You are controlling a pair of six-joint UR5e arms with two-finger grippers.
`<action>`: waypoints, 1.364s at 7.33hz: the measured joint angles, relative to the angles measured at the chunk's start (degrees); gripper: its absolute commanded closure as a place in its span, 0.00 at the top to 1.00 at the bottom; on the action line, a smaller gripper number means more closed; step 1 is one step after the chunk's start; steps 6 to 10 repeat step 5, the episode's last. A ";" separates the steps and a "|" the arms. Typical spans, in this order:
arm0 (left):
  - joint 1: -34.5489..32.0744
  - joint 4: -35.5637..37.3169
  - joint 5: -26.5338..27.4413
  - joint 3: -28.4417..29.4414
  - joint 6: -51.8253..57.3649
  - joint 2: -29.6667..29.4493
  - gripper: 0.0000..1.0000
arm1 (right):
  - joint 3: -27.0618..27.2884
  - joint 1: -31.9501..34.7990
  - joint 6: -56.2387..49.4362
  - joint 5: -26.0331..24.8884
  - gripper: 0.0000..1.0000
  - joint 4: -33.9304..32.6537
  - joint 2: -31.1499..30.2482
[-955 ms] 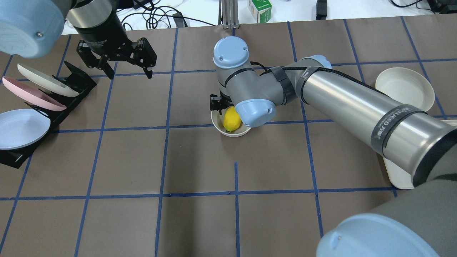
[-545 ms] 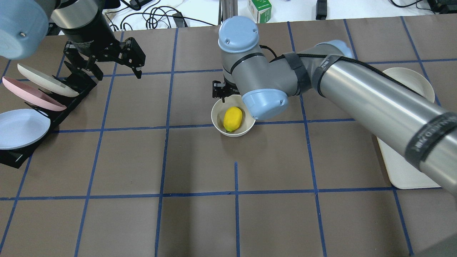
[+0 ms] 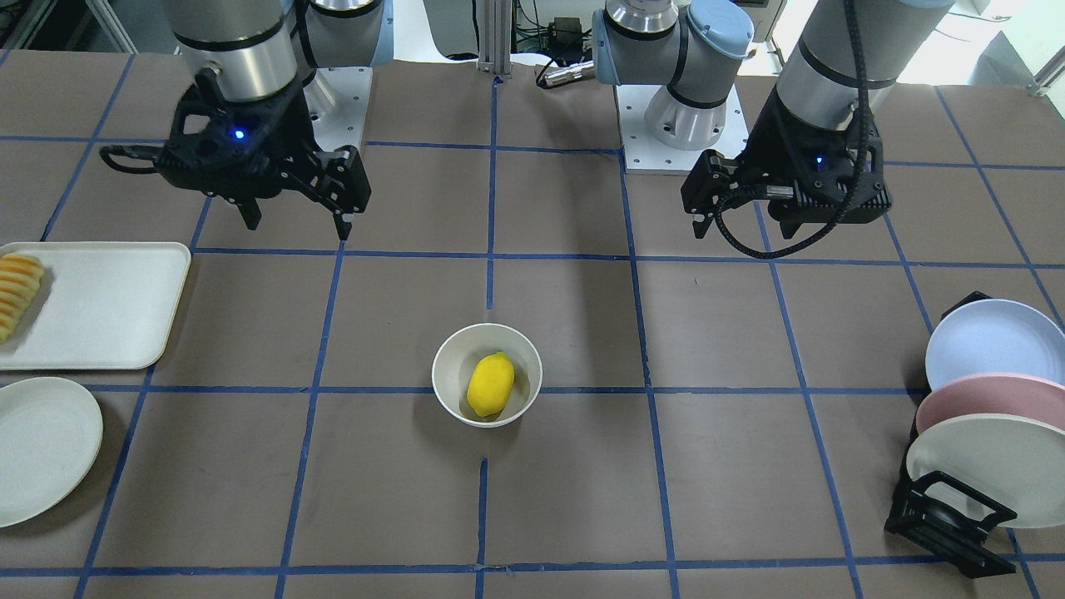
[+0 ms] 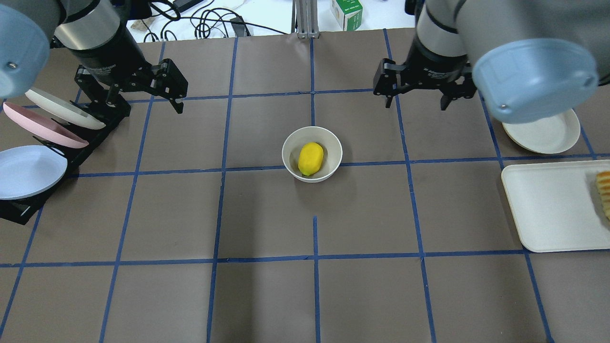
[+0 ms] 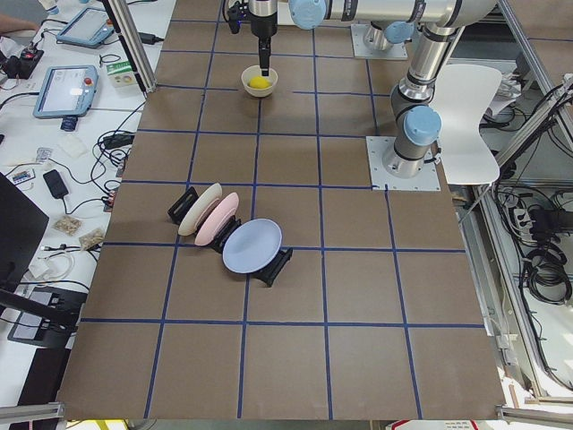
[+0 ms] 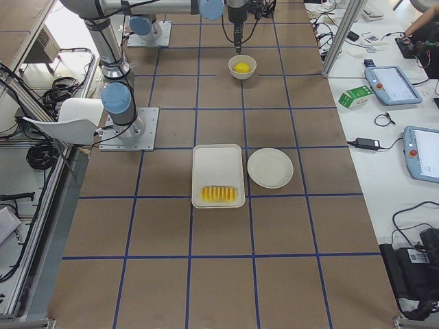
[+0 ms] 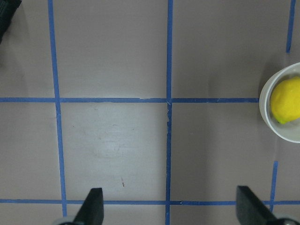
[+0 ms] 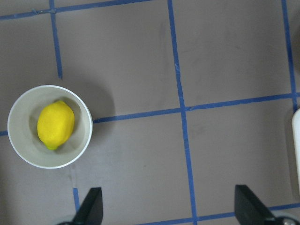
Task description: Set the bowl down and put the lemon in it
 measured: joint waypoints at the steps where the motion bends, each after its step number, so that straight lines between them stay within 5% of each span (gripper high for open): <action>1: 0.01 -0.02 0.03 -0.18 0.00 0.21 1.00 | 0.14 -1.08 -2.69 -0.05 1.00 1.79 -1.38; 10: -0.08 0.29 -0.30 -2.17 -0.19 0.92 1.00 | 0.20 -1.76 -5.40 0.30 1.00 2.59 -2.18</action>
